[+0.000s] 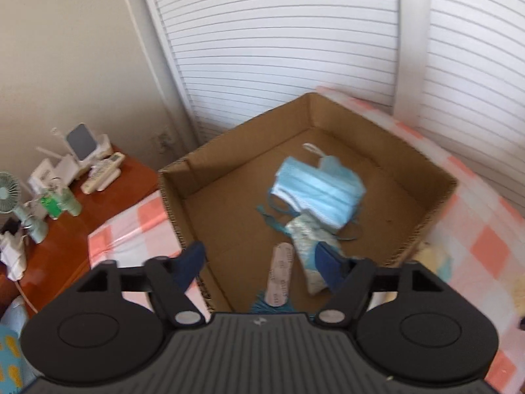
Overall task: Organize soft objects
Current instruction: 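Drop the bandage strip into the box with the left gripper while the right gripper drops the cream ring in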
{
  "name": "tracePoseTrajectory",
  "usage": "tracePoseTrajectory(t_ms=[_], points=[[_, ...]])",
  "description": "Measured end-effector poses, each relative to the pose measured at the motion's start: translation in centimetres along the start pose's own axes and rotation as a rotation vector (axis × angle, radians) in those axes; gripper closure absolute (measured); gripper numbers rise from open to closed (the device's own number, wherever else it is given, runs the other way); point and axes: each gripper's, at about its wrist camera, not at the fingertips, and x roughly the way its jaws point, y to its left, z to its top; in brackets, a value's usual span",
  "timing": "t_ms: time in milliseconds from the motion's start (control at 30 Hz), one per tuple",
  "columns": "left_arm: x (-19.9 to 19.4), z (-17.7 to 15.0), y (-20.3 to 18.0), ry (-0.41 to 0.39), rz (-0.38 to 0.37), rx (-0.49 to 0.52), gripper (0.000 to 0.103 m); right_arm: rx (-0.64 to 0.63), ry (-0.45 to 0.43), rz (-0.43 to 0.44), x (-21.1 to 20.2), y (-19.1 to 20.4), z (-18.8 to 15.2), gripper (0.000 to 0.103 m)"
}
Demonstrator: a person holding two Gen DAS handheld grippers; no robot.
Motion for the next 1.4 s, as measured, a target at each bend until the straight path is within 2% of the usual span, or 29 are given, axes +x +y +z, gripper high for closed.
tracePoseTrajectory(t_ms=[67, 200, 267, 433, 533, 833, 900, 933, 967, 1000, 1033, 1167, 1400], points=[[0.0, -0.6, 0.1, 0.001, 0.011, -0.006, 0.027, 0.001, -0.002, -0.004, 0.1, -0.3, 0.2, 0.058], [-1.3, -1.9, 0.1, 0.013, -0.033, -0.035, 0.024, -0.001, -0.002, -0.014, 0.9, -1.1, 1.3, 0.058], [-2.4, -2.5, -0.3, 0.007, -0.062, -0.022, 0.021, 0.013, 0.0, -0.012, 1.4, -1.6, 2.2, 0.058], [-4.2, -3.6, -1.4, 0.0, -0.08, 0.009, 0.02, 0.015, -0.007, -0.03, 3.2, -2.7, 4.8, 0.058], [-5.2, -4.3, -1.8, -0.021, -0.088, 0.013, 0.014, 0.027, -0.002, -0.039, 4.7, -3.3, 6.3, 0.058], [-7.6, -6.6, -2.4, -0.053, -0.126, -0.039, 0.014, 0.015, 0.0, -0.052, 8.7, -3.9, 10.9, 0.057], [-8.0, -7.3, -2.6, -0.044, -0.136, -0.041, 0.014, 0.017, 0.001, -0.061, 9.6, -3.9, 11.6, 0.052], [-8.1, -7.5, -2.7, -0.043, -0.135, -0.041, 0.014, 0.026, -0.001, -0.072, 10.1, -3.9, 12.0, 0.039], [-8.3, -7.8, -2.8, -0.042, -0.135, -0.041, 0.014, 0.034, 0.003, -0.085, 10.6, -4.0, 12.2, 0.016], [-8.5, -8.1, -2.8, -0.043, -0.134, -0.043, 0.014, 0.043, 0.007, -0.101, 10.9, -4.0, 12.3, 0.006], [-8.6, -8.3, -2.9, -0.042, -0.134, -0.047, 0.014, 0.05, -0.002, -0.11, 11.1, -4.1, 12.2, 0.0], [-9.3, -9.0, -2.9, -0.049, -0.123, -0.063, 0.009, 0.067, -0.001, -0.109, 10.7, -4.2, 11.2, 0.0], [-9.9, -9.9, -3.4, -0.067, -0.115, -0.093, 0.007, 0.081, 0.019, -0.133, 8.8, -3.8, 9.2, 0.0]])
